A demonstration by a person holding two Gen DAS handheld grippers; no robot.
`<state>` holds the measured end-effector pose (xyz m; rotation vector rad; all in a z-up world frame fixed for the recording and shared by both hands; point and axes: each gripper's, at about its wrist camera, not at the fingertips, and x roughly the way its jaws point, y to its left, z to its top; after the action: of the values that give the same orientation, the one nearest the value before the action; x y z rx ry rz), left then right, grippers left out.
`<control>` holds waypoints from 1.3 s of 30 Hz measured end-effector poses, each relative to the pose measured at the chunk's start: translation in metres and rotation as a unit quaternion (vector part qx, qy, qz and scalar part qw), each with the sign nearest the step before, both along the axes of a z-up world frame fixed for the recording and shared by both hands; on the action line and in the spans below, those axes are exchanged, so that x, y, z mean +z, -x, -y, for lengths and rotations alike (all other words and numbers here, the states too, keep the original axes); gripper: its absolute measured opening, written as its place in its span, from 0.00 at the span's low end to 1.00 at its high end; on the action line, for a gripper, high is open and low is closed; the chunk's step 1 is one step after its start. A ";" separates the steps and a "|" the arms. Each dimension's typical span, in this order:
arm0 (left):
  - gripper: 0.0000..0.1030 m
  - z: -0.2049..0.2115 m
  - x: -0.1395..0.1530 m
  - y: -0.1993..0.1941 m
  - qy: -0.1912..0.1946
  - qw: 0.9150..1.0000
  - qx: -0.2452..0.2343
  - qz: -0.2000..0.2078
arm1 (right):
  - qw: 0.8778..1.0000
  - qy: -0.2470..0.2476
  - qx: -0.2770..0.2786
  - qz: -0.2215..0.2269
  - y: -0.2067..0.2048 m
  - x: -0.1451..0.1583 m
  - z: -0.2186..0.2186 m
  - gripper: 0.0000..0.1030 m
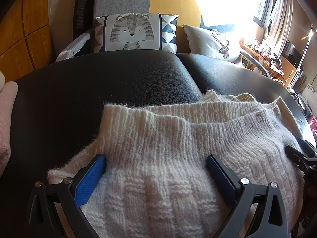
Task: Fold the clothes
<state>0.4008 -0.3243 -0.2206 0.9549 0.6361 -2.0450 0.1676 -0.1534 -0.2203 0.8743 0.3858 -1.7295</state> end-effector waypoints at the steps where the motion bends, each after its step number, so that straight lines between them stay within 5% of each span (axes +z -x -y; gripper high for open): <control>1: 1.00 0.000 0.000 0.000 0.000 1.000 0.000 0.001 | 1.000 -0.001 0.000 0.000 0.000 0.000 0.000 1.00; 39: 1.00 0.014 0.000 0.032 0.019 1.000 -0.009 0.020 | 1.000 0.000 -0.023 0.004 0.005 0.000 0.000 1.00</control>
<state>0.3688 -0.3383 -0.2210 0.9809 0.5680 -2.0421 0.1623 -0.1535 -0.2203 0.8964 0.3622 -1.7673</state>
